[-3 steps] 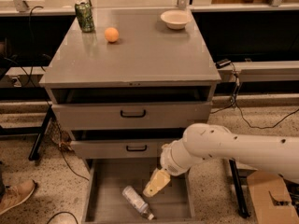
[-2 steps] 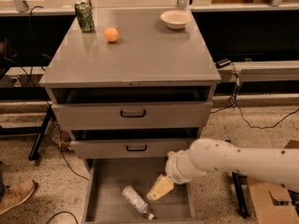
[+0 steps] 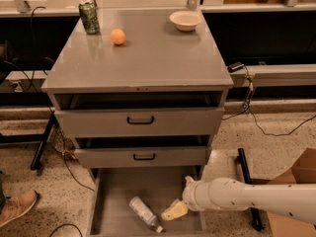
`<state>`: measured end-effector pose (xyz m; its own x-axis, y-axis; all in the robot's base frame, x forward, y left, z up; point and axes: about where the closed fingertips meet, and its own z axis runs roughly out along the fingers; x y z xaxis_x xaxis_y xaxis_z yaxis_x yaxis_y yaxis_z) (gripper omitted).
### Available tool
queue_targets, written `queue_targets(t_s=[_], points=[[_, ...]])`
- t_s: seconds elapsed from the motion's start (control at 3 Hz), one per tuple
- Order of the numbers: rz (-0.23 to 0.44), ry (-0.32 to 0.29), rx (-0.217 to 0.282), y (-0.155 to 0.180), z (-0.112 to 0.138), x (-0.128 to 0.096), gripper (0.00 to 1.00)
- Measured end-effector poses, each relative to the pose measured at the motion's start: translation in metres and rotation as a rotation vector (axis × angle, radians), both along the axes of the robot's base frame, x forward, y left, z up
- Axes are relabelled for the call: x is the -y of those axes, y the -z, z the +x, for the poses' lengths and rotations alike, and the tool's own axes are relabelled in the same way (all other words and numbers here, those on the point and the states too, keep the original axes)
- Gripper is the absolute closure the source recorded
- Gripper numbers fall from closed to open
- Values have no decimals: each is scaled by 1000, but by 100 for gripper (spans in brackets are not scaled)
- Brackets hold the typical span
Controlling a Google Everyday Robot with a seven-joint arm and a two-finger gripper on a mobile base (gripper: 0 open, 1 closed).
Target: Pick blue plastic bottle from bottom drawer and place on counter
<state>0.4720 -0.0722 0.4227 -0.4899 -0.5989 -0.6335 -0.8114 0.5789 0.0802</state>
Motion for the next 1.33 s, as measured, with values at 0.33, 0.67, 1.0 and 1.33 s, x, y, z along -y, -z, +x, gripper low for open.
queue_targets(t_s=[0.33, 0.67, 1.0, 1.33], points=[[69, 14, -24, 52, 11, -18, 0], [91, 21, -57, 72, 4, -25, 0], [91, 21, -56, 72, 4, -25, 0], [123, 36, -37, 97, 11, -37, 0]])
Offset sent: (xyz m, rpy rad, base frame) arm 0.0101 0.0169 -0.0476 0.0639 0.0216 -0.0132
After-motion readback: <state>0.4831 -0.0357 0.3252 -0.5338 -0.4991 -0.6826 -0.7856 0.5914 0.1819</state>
